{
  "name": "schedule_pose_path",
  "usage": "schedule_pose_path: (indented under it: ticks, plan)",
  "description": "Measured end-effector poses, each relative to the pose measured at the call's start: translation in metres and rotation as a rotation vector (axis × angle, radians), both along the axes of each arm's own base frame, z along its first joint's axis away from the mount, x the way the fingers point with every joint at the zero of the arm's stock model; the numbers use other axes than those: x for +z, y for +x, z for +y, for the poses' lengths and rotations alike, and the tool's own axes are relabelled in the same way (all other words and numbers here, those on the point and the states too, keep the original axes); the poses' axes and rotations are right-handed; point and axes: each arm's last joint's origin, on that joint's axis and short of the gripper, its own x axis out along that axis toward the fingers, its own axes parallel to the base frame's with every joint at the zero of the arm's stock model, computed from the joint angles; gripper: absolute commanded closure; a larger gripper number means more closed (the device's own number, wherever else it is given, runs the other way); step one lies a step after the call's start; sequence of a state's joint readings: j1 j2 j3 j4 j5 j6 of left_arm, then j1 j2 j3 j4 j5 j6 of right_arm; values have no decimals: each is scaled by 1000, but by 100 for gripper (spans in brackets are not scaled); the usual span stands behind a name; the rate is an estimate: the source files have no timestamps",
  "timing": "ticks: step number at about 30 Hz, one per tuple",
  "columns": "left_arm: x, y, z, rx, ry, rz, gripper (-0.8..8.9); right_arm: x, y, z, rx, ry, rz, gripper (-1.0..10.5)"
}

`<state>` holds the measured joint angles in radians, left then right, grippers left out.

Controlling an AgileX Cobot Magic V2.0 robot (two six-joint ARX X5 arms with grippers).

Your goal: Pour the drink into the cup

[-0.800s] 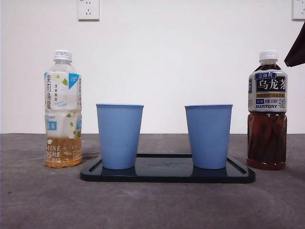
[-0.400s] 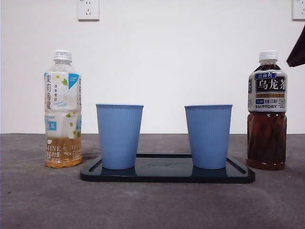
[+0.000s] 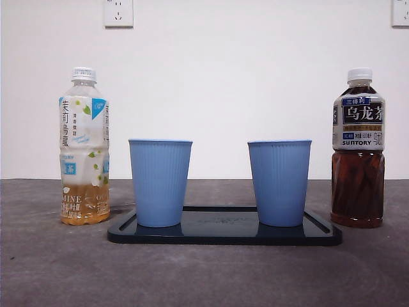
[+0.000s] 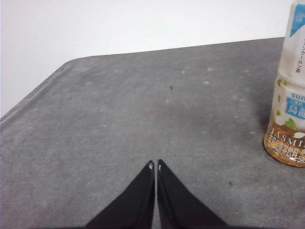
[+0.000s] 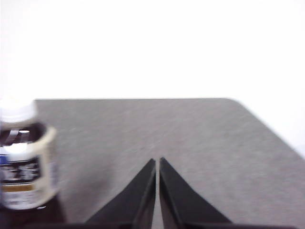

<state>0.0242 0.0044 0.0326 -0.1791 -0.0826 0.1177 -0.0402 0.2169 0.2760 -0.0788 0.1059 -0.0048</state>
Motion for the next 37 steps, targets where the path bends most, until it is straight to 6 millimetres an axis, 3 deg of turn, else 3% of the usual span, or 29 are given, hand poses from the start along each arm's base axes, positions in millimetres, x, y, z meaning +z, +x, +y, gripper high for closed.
schedule_pose_path:
  ticks: [8, 14, 26, 37]
  plan:
    - [0, 0, 0, 0, 0, 0, 806, -43, -3, -4, -46, -26, -6, 939]
    - [0, 0, 0, 0, 0, 0, 806, -66, -2, -5, -46, -23, 32, 939]
    - [0, 0, 0, 0, 0, 0, 806, -80, -4, -4, -43, -16, 135, 939]
    - [0, 0, 0, 0, 0, 0, 806, -80, -4, -4, -44, -16, 134, 939]
